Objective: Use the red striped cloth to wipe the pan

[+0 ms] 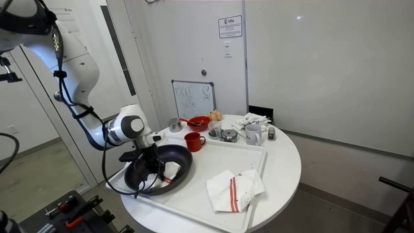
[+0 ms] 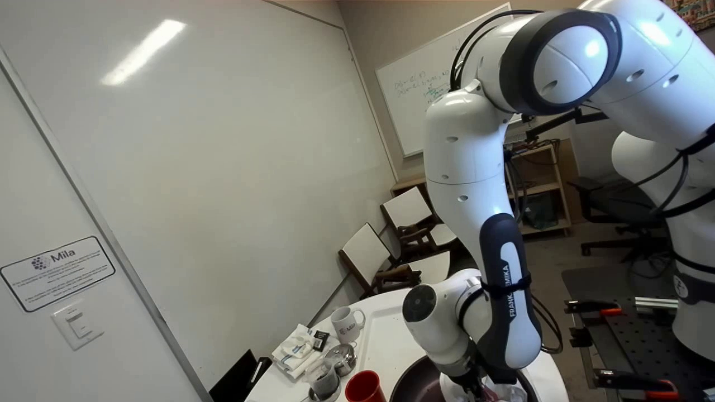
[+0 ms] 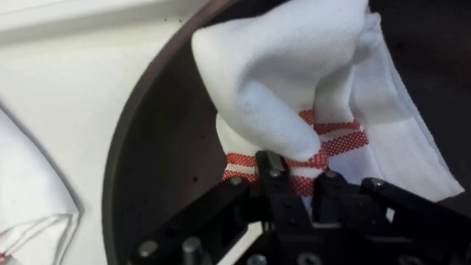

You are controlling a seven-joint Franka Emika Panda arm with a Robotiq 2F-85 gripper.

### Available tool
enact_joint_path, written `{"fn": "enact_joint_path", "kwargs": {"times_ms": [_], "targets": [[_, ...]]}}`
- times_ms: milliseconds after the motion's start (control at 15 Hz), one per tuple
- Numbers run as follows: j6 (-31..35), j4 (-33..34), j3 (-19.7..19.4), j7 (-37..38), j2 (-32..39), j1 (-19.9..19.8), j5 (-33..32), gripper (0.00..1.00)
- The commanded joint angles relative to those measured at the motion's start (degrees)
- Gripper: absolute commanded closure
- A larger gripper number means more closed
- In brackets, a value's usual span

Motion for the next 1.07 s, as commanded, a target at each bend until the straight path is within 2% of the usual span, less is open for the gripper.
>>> {"fn": "enact_joint_path", "kwargs": {"times_ms": [0,267,467,733,1000], "targets": [[1.34,0.48,0.42,2.35,2.10,6.81,-2.86,0.96],[1.64,0.39,-0.30,2.48,1.59,12.58,-4.44,0.96],[1.41,0.93,-0.71,2.23,2.59,13.97,-3.80,0.96],[0.98,1.66,-2.39,2.25,5.06,11.91,-2.43,0.96],[1.31,1.48,-5.17,2.86,6.84,7.90,-0.33,0.96]]}}
